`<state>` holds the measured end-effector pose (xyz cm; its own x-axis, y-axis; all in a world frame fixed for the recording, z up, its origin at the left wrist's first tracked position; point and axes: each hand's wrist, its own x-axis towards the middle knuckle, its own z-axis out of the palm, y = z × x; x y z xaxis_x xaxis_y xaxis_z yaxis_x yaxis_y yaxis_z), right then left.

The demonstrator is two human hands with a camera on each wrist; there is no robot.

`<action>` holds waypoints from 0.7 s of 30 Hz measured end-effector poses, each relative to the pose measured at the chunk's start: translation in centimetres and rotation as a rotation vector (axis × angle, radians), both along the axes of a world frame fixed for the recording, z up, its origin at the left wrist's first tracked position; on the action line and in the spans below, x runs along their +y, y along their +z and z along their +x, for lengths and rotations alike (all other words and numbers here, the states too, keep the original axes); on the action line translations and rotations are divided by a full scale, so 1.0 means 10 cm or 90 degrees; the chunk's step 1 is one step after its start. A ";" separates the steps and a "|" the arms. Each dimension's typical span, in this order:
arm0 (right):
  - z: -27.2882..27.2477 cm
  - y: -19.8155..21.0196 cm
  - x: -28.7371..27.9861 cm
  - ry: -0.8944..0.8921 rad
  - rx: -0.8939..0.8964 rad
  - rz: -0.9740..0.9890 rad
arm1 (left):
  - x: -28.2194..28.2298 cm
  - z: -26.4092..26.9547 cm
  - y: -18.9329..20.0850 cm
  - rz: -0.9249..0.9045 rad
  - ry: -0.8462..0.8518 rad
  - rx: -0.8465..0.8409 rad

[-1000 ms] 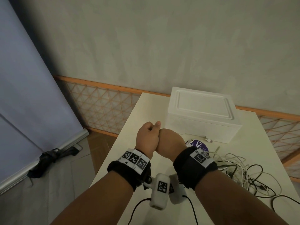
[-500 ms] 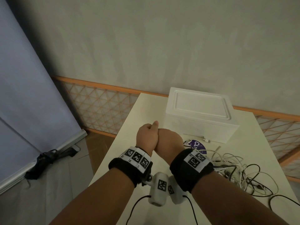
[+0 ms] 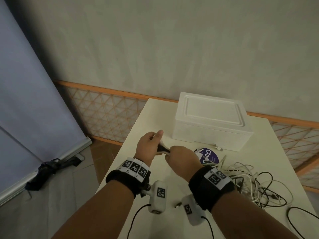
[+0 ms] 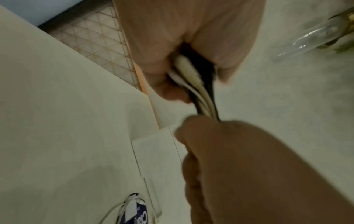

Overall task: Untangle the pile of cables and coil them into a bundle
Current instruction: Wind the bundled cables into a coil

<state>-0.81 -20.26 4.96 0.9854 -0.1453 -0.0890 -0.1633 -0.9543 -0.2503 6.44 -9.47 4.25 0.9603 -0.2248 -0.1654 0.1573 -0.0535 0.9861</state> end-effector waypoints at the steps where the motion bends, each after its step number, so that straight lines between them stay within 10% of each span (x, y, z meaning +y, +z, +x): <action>1: 0.02 0.04 -0.06 -0.016 -0.006 0.012 | 0.03 -0.01 -0.01 -0.104 -0.026 0.045; 3: 0.05 0.10 -0.16 -0.039 -0.026 0.020 | 0.12 0.01 -0.11 -0.239 -0.048 0.145; 7: 0.10 0.12 -0.09 0.014 -0.033 0.012 | 0.09 -0.10 -0.22 -0.120 -0.252 0.179; 11: 0.08 0.02 0.06 0.093 0.024 -0.050 | -0.13 -0.18 -0.01 -0.308 -0.147 0.309; 21: 0.02 0.09 0.06 0.106 0.095 -0.023 | -0.26 -0.22 -0.01 -0.148 -0.085 0.250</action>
<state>-0.60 -19.62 5.88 0.9723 0.0122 -0.2333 -0.0358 -0.9791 -0.2004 4.24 -12.11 4.13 0.7959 -0.4153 -0.4405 0.5267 0.1162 0.8421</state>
